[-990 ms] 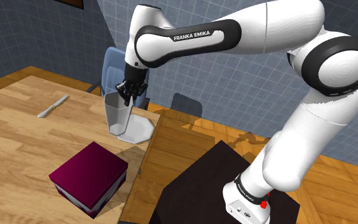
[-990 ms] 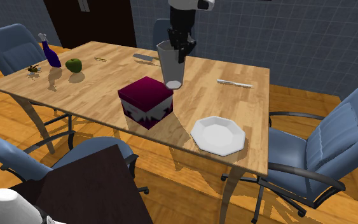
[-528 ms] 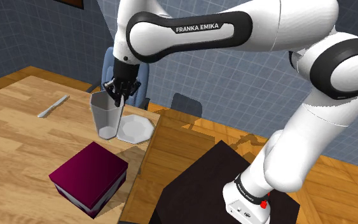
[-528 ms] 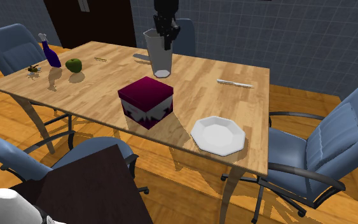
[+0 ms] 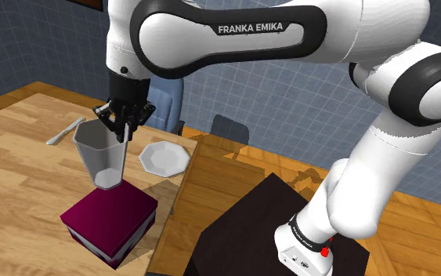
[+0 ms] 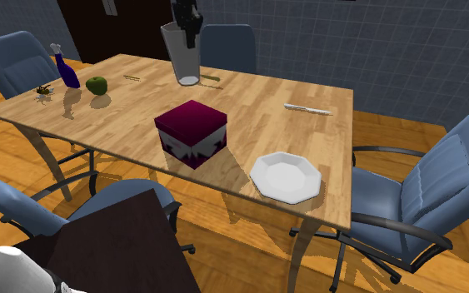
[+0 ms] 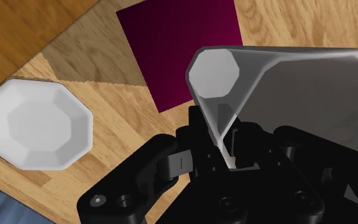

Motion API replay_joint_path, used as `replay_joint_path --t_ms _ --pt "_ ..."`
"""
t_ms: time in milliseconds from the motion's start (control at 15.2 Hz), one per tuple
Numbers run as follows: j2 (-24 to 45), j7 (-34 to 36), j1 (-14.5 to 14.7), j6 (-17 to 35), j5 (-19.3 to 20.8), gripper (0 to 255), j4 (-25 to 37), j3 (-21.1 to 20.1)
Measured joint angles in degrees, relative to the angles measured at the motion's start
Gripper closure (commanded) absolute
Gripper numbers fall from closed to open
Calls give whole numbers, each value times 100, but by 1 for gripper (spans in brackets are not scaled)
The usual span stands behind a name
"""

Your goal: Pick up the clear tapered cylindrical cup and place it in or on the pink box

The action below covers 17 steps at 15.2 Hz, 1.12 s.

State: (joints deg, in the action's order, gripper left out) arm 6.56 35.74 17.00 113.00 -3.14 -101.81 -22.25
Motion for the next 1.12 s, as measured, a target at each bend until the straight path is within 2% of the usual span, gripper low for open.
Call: replay_joint_path --t_ms 1122 --pt "392 78 72 1152 148 255 -788 -2"
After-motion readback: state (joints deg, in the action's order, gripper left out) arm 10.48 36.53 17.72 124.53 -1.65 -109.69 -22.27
